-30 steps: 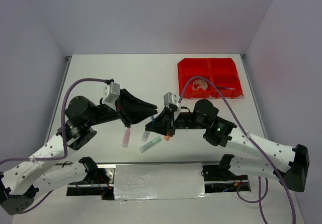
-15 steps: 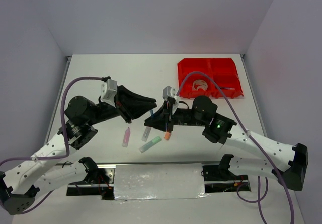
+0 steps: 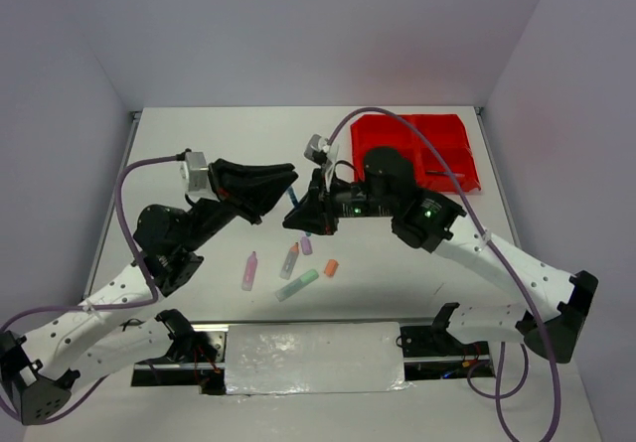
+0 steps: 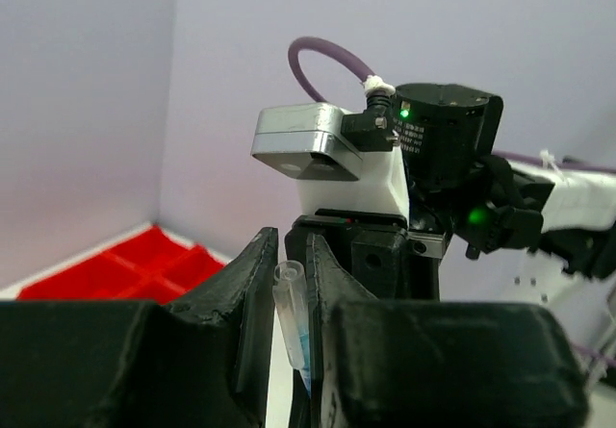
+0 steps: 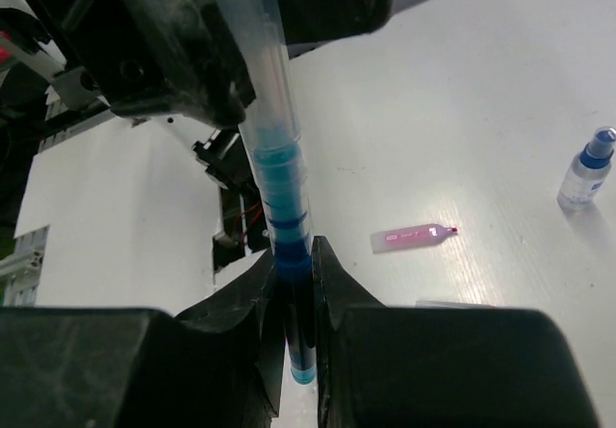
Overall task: Sort the stationery into containers
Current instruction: Close the pen cap on the pen.
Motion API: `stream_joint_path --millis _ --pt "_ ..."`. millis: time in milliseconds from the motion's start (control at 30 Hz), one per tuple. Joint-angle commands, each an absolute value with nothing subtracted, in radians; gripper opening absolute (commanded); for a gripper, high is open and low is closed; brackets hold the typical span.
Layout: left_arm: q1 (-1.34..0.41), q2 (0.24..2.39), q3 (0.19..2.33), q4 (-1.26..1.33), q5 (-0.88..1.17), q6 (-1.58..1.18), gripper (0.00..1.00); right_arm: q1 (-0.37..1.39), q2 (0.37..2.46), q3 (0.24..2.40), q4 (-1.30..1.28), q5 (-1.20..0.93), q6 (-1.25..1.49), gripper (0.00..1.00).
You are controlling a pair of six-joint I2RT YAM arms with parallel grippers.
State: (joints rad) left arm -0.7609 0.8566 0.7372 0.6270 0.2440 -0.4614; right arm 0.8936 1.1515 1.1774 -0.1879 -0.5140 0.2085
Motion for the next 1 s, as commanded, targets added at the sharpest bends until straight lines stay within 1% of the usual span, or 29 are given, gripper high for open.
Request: stream_joint_path --millis 0,67,133,267,300,367,400,433,467,500,533,600,667,700,733,767,833,867,933,967 --pt "-0.811 0.925 0.56 0.385 0.492 -0.515 0.0 0.844 1.146 1.488 0.203 -0.451 0.255 0.0" --pt "-0.85 0.923 0.5 0.46 0.509 -0.54 0.0 0.841 1.196 1.586 0.167 -0.466 0.244 0.0" --pt "-0.883 0.936 0.474 0.457 0.474 -0.537 0.0 0.838 1.239 1.667 0.147 -0.48 0.247 0.0" --pt "-0.919 0.931 0.445 0.436 0.401 -0.531 0.0 0.828 1.261 1.701 0.138 -0.492 0.249 0.0" --pt "-0.92 0.904 0.448 0.405 0.384 -0.529 0.0 0.83 1.244 1.678 0.146 -0.503 0.244 0.0" --pt "-0.919 0.847 0.475 0.367 0.353 -0.503 0.0 0.831 1.218 1.567 0.193 -0.5 0.25 0.0" --pt "-0.919 0.83 0.492 0.301 0.324 -0.493 0.0 0.83 1.194 1.486 0.208 -0.497 0.252 0.0" --pt "-0.919 0.815 0.543 0.26 0.278 -0.474 0.0 0.833 1.186 1.45 0.228 -0.511 0.255 0.0" --pt "-0.92 0.799 0.576 0.215 0.225 -0.466 0.0 0.834 1.181 1.422 0.222 -0.569 0.25 0.0" --pt "-0.919 0.775 0.612 0.166 0.095 -0.465 0.0 0.842 1.175 1.39 0.215 -0.603 0.233 0.0" --pt "-0.917 0.764 0.676 0.096 0.043 -0.469 0.0 0.873 1.161 1.32 0.195 -0.627 0.183 0.0" --pt "-0.917 0.735 0.738 0.049 -0.047 -0.463 0.01 0.905 1.132 1.216 0.172 -0.661 0.115 0.0" --pt "-0.917 0.72 0.814 0.023 -0.061 -0.442 0.18 0.92 1.114 1.145 0.196 -0.69 0.126 0.0" --pt "-0.917 0.718 0.836 0.021 -0.057 -0.431 0.3 0.923 1.095 1.088 0.208 -0.696 0.146 0.0" --pt "-0.916 0.718 0.88 0.021 -0.025 -0.413 0.35 0.925 1.088 1.062 0.227 -0.696 0.153 0.0" --pt "-0.916 0.722 0.9 0.025 -0.008 -0.404 0.44 0.925 1.08 1.043 0.232 -0.695 0.158 0.0" --pt "-0.916 0.732 0.946 0.035 0.059 -0.393 0.52 0.927 1.057 0.991 0.251 -0.683 0.176 0.0" --pt "-0.916 0.739 0.957 0.05 0.077 -0.391 0.57 0.927 1.048 0.97 0.255 -0.683 0.181 0.0" --pt "-0.916 0.738 0.968 0.074 0.115 -0.39 0.64 0.928 1.045 0.954 0.245 -0.681 0.183 0.0" --pt "-0.916 0.733 0.969 0.096 0.12 -0.393 0.73 0.928 1.042 0.947 0.242 -0.678 0.181 0.0"
